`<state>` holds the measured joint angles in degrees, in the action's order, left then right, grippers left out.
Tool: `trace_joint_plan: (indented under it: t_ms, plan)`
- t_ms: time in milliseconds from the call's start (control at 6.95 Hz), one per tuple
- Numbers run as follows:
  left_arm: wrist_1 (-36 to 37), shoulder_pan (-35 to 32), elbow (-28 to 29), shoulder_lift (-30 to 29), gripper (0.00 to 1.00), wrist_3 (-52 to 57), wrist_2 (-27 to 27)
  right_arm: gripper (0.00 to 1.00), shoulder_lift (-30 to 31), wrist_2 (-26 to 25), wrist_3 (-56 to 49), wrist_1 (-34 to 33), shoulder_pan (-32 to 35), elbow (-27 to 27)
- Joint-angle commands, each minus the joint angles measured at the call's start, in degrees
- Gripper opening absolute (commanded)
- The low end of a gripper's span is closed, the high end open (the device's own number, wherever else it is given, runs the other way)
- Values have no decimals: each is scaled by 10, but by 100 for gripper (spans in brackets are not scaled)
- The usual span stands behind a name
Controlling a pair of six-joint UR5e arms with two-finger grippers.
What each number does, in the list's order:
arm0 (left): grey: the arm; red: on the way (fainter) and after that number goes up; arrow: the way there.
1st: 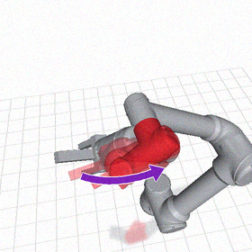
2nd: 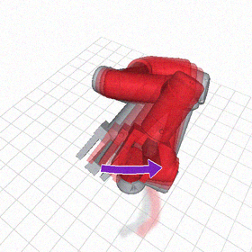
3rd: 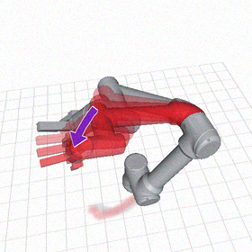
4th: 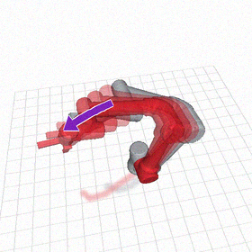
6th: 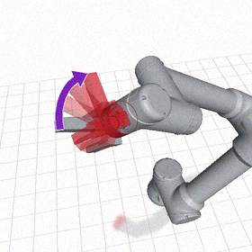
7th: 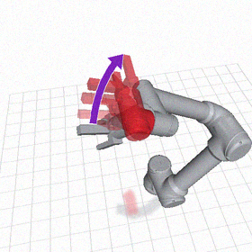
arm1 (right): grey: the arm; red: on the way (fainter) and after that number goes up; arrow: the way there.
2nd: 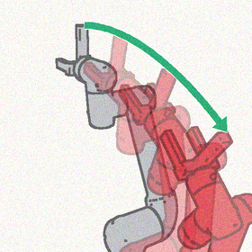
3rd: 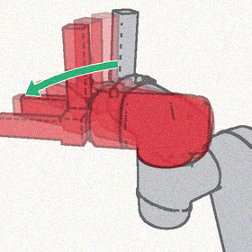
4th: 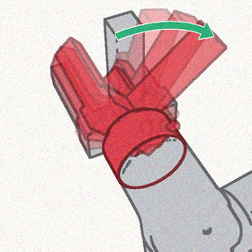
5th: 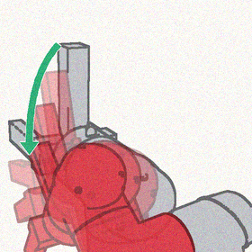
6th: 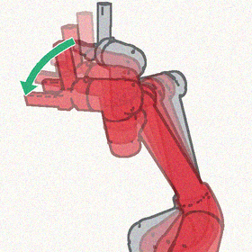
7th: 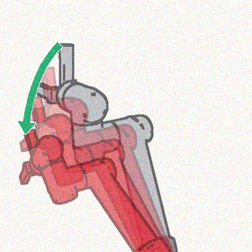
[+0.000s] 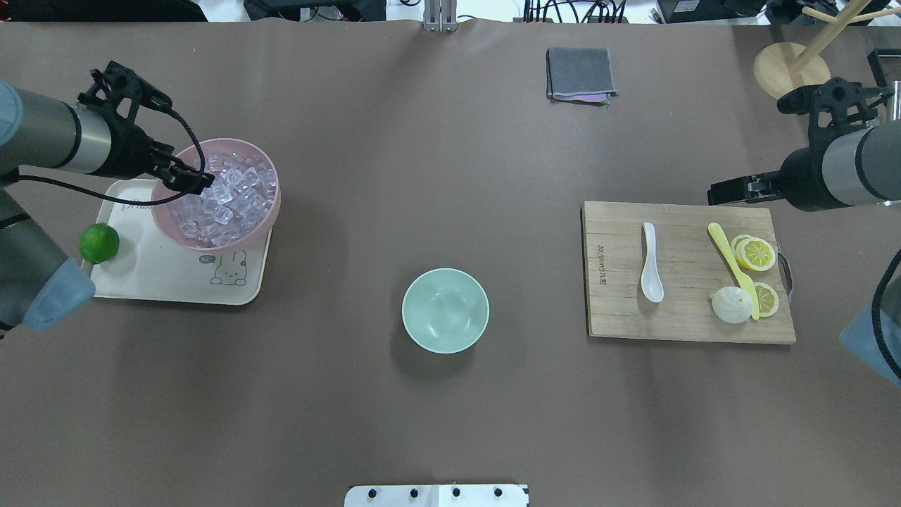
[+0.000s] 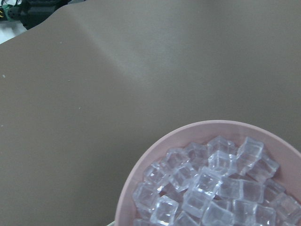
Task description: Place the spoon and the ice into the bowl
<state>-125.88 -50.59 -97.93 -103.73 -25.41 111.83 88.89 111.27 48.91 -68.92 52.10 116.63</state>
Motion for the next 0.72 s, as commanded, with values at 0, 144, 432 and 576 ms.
trace_joint_plan:
  t_ms: [0, 144, 432, 576]
  plan:
    - [-1, 19, 11, -7, 63, 1, -14, 100, -2, -1, 0, 1, -2, 0]
    - [-1, 20, 17, -7, 58, 4, -14, 100, -2, -1, 0, 1, -2, 0]
    - [-1, 25, 20, -8, 57, 5, -14, 100, -2, -1, 0, 1, -3, 0]
    - [-1, 29, 21, -8, 56, 5, -14, 100, -2, -1, 0, 0, -3, -1]
